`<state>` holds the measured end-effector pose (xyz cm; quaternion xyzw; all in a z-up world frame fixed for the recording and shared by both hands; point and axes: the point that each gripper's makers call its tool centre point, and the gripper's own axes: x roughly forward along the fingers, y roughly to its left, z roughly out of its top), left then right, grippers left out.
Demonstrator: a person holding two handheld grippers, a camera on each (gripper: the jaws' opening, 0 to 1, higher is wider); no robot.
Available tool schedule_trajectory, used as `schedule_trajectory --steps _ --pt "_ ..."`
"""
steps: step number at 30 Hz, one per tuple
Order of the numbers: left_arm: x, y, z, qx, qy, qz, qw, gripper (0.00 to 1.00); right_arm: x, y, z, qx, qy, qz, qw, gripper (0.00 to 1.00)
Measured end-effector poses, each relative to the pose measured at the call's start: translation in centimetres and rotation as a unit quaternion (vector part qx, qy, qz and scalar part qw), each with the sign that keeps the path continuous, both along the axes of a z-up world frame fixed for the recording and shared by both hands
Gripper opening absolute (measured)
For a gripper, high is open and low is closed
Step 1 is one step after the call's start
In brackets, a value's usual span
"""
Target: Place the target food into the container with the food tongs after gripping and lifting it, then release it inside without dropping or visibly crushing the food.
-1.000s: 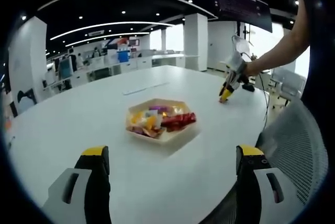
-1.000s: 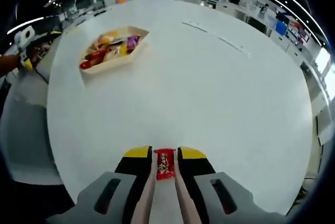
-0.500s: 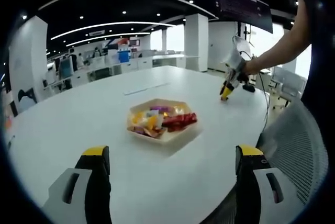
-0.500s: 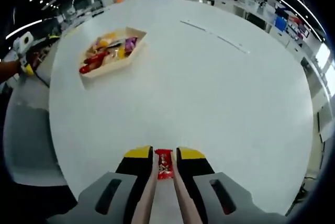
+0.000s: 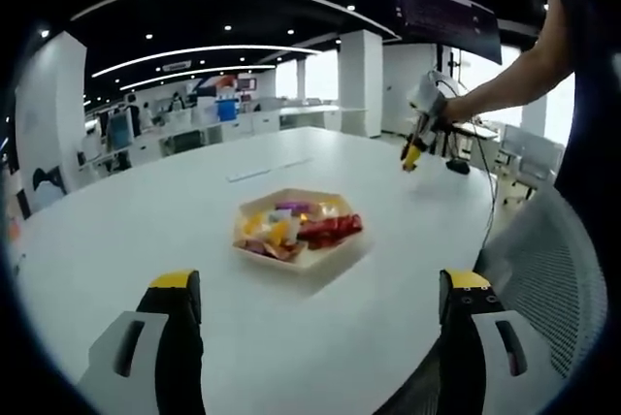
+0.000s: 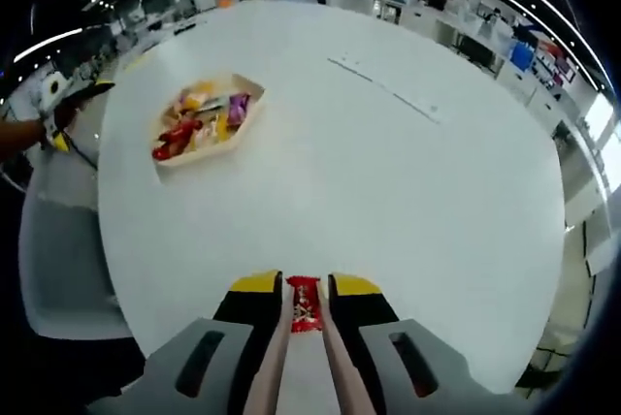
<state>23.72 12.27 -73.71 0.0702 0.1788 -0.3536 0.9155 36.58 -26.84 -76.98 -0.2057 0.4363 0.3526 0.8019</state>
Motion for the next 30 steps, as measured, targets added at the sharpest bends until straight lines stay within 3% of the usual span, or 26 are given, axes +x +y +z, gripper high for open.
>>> schedule_trajectory --steps 4,23,30 --pt "0.2 0.1 1.0 -0.021 -0.016 0.004 0.9996 1.00 0.6 -0.2 1.2 -0.002 -0.002 0.000 1.0000 0.17" --pt "0.5 0.2 1.5 -0.032 -0.023 0.009 0.9992 1.00 2.3 0.2 6.4 -0.012 -0.020 0.021 0.9995 0.18" --pt "0.5 0.3 1.8 -0.034 -0.027 0.012 0.9990 1.00 2.6 0.3 6.7 -0.015 -0.024 0.023 0.9993 0.18"
